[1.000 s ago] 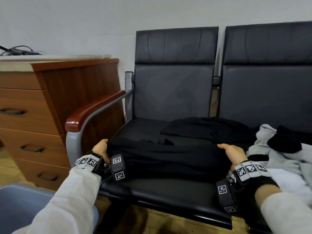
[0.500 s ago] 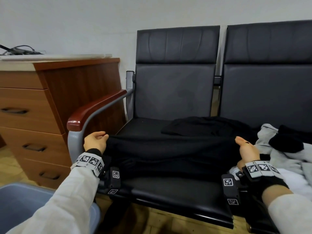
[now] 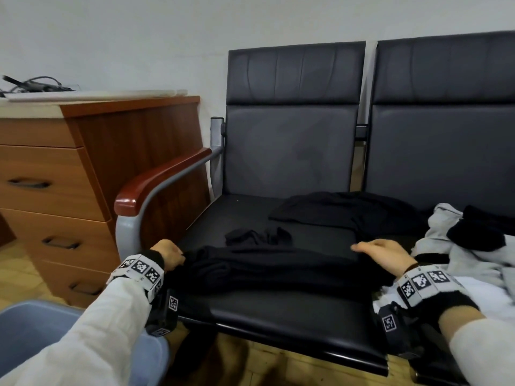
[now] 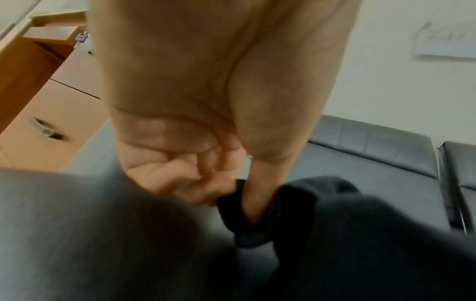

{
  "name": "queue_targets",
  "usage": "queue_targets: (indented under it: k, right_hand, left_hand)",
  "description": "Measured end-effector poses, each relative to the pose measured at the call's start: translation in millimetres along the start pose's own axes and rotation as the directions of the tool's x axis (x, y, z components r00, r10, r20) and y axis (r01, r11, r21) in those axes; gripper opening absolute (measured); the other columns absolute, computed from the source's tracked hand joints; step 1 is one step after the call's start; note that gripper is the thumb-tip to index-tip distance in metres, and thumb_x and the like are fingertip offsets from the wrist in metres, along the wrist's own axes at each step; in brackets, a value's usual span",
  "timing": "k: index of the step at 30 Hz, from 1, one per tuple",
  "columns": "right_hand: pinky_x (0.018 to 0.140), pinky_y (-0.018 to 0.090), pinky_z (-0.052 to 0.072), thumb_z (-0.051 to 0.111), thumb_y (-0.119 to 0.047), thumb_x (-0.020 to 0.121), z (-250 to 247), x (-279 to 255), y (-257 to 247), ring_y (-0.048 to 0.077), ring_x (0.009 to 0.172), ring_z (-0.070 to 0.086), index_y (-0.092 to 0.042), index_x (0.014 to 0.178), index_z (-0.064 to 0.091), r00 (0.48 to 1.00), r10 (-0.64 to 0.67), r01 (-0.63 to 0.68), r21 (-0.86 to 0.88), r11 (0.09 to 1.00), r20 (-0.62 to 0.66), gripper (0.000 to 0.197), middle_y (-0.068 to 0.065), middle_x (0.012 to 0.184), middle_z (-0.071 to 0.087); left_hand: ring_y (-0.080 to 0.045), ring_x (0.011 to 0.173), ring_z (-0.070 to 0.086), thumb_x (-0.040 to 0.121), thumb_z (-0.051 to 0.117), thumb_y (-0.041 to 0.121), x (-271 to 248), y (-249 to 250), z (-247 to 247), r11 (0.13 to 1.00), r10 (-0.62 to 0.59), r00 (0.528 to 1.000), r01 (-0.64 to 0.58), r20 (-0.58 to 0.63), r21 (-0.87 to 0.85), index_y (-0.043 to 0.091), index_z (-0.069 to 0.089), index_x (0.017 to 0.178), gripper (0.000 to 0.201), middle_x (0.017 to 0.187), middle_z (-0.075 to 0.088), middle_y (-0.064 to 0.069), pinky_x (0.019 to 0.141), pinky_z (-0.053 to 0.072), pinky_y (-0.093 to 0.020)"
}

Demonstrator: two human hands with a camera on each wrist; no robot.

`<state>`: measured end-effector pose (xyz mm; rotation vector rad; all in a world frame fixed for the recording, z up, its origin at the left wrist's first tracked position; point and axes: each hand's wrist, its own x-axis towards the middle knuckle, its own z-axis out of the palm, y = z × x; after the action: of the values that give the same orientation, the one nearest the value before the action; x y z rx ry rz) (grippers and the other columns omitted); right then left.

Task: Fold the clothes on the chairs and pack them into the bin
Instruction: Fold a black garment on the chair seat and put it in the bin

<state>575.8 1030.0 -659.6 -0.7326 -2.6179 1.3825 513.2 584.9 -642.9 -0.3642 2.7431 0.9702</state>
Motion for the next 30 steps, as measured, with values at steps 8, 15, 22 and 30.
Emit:
queue_targets:
  k: [8,15,22,30]
  right_hand:
    - [0.065,0.023,0.041,0.073,-0.039,0.070,17.6,-23.5,-30.2,0.018,0.087,0.058,-0.021,0.076,0.063,0.969,-0.041,0.138,-0.392,0.910,0.244,0.022,-0.002,0.084,0.062]
    - [0.090,0.039,0.048,0.065,-0.034,0.079,22.5,-21.2,-51.3,0.027,0.096,0.063,-0.007,0.096,0.071,0.995,-0.059,0.087,0.435,0.896,-0.078,0.032,0.015,0.106,0.070]
    - [0.116,0.047,0.015,0.052,-0.018,0.096,24.8,-21.2,-67.9,0.023,0.146,0.020,-0.025,0.153,0.006,0.978,-0.141,-0.056,0.848,0.527,0.152,0.074,0.003,0.156,0.027]
    - [0.082,0.035,0.047,0.056,-0.013,0.094,45.6,-32.1,-54.6,0.025,0.106,0.057,-0.008,0.128,0.051,0.944,0.056,-0.193,0.408,0.892,0.325,0.035,0.011,0.118,0.057]
  left_hand:
    - [-0.020,0.100,0.063,0.051,0.084,0.060,-6.4,37.9,21.6,0.990,0.144,0.945,-0.136,0.294,-0.050,0.008,0.058,0.110,0.083,0.109,0.066,-0.002,0.094,0.050,-0.033]
    - [-0.030,0.090,0.066,0.081,0.070,0.010,-9.9,68.5,21.0,0.796,0.176,0.963,-0.260,-0.202,-0.547,-0.001,0.066,0.107,0.028,0.103,0.068,-0.021,0.086,0.054,-0.039]
    - [-0.021,0.128,0.046,0.091,0.056,0.002,-19.5,101.5,10.4,0.402,0.385,0.917,-0.272,-0.108,-0.874,0.025,0.014,0.148,0.074,0.145,0.043,-0.003,0.107,0.029,-0.039]
    - [-0.033,0.144,0.016,0.050,0.081,0.060,-6.6,71.0,66.9,0.941,0.295,0.951,-0.305,0.089,0.146,0.026,-0.001,0.152,0.135,0.157,0.010,-0.015,0.118,0.020,-0.041]
